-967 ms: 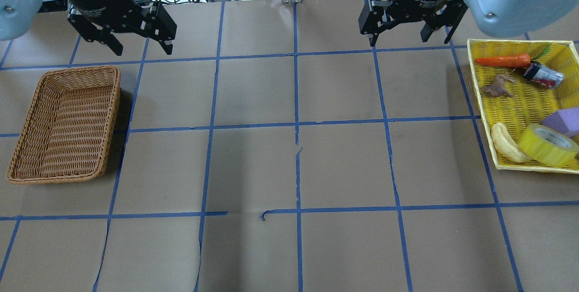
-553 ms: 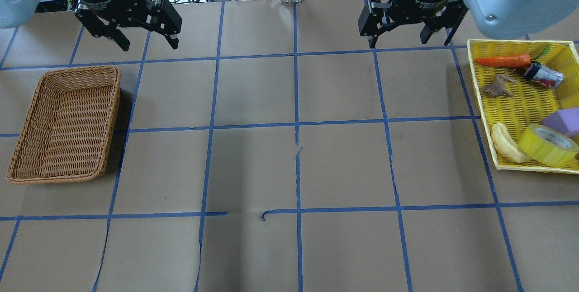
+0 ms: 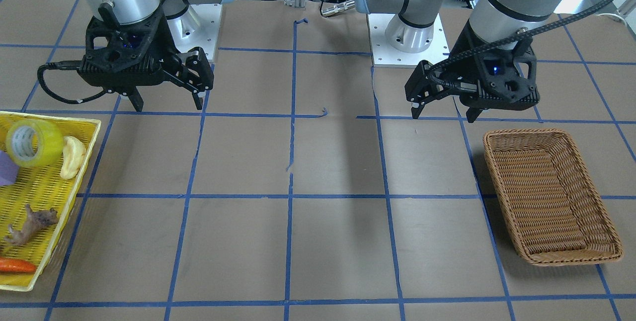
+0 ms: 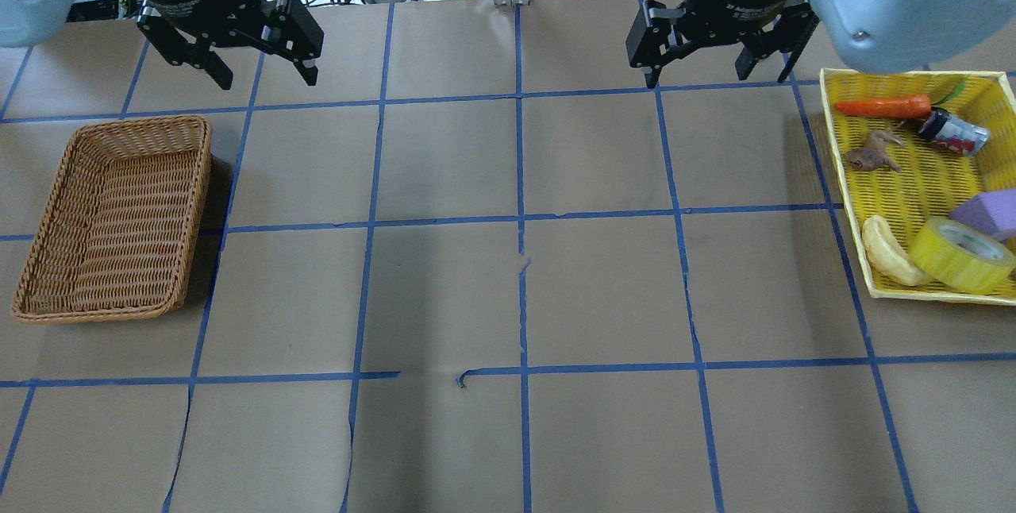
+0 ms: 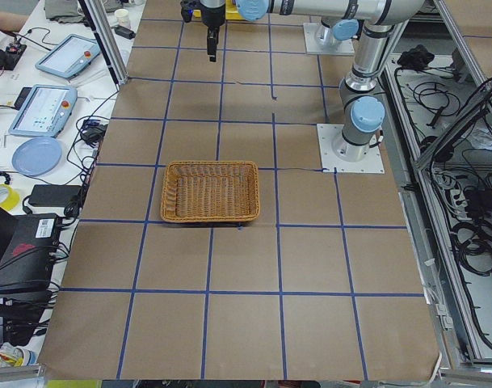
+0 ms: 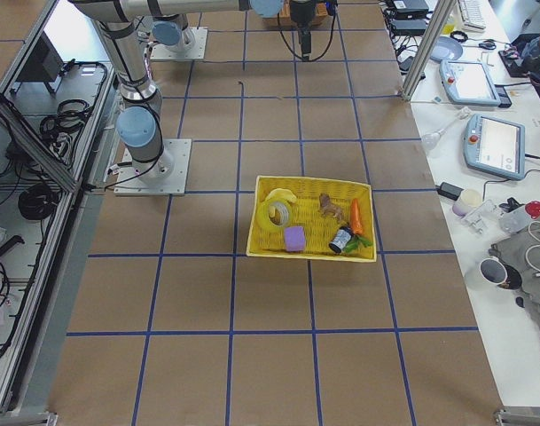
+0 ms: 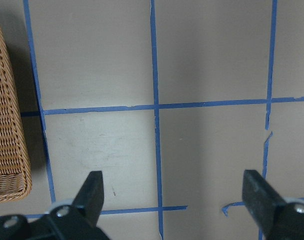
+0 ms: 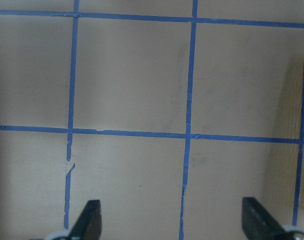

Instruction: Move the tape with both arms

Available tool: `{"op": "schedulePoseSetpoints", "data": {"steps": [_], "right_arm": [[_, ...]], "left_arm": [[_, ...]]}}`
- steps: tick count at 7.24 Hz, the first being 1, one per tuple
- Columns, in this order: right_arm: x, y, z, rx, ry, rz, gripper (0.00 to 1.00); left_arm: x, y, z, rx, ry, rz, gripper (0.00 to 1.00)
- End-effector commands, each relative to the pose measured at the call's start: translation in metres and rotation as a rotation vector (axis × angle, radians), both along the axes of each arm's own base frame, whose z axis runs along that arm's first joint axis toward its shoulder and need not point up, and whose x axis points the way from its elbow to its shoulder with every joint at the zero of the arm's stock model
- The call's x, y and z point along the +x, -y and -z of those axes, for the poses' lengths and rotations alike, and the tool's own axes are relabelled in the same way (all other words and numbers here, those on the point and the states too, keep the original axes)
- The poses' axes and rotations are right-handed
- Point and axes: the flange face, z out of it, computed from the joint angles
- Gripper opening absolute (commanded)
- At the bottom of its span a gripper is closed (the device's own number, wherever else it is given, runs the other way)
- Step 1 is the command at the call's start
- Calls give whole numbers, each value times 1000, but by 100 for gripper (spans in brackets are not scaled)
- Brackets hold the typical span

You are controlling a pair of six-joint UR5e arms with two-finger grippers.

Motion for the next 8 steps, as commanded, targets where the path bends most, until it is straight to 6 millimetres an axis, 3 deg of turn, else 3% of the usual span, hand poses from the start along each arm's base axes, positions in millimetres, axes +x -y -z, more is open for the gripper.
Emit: {"op": "schedulePoseSetpoints", "data": {"steps": [1, 8], "right_arm": [[0, -1, 0, 6, -6, 0, 100], [-2, -4, 6, 48, -14, 1, 100]], "left_arm": [[-2, -1, 1, 2, -1, 4, 100], [-7, -4, 2, 2, -1, 17, 100]]}}
